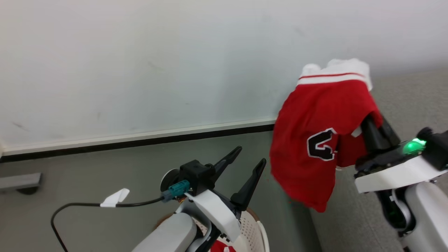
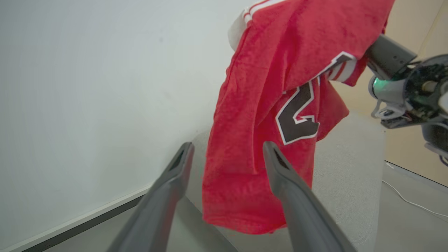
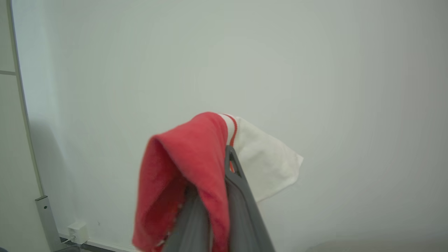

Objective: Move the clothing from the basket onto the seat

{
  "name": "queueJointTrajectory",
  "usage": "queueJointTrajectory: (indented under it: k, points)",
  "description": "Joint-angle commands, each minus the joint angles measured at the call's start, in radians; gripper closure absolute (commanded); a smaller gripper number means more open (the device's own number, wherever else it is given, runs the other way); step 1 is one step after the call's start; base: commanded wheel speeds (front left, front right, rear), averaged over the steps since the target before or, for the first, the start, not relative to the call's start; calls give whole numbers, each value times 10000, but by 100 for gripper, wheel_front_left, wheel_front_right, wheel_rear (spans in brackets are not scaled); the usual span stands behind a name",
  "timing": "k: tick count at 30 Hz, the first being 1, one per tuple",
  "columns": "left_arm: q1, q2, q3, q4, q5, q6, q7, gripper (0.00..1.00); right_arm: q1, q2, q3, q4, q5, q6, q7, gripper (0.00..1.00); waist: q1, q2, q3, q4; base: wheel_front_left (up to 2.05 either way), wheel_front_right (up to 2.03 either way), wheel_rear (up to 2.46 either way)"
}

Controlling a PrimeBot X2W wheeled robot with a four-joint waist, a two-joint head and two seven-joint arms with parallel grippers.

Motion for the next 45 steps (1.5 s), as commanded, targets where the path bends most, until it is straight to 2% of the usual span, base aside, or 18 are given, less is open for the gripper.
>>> queueJointTrajectory:
  k: [1,6,15,25,31,37,41,45]
  points:
    - [62,118,0,-60,207,-10,-68,0,27,-149,-285,-255,42,27,-5,100,0,-1,216,-485,0,0,0]
    - [-77,233,-56,-176,434,-2,-167,0,218,-306,-881,-835,-165,27,-4,100,0,-1,510,-1268,0,0,0]
    - [-252,424,-199,-259,911,-137,-228,0,625,-51,-1494,-1571,-462,27,-4,100,0,-1,895,-2610,0,0,0]
    - [-195,434,-271,-202,1033,-238,-242,0,997,93,-1914,-2114,-692,27,-4,100,0,-1,1078,-3410,0,0,0]
    - [-315,386,-264,-276,1112,-228,-238,0,841,46,-2440,-2286,-879,27,-3,100,0,-1,1331,-3466,0,0,0]
    - [-572,601,-283,-508,1329,-318,-226,0,96,-17,-3014,-2215,-1045,27,-2,100,0,-1,2110,-3169,0,0,0]
    - [-879,769,-376,-658,1500,-383,-139,0,-778,-443,-3246,-1955,-1229,27,-2,100,0,-1,2766,-2830,0,0,0]
    - [-1315,833,-485,-820,1625,-452,4,0,-1690,-1137,-3513,-1352,-1489,27,-2,100,0,-1,3484,-2350,0,0,0]
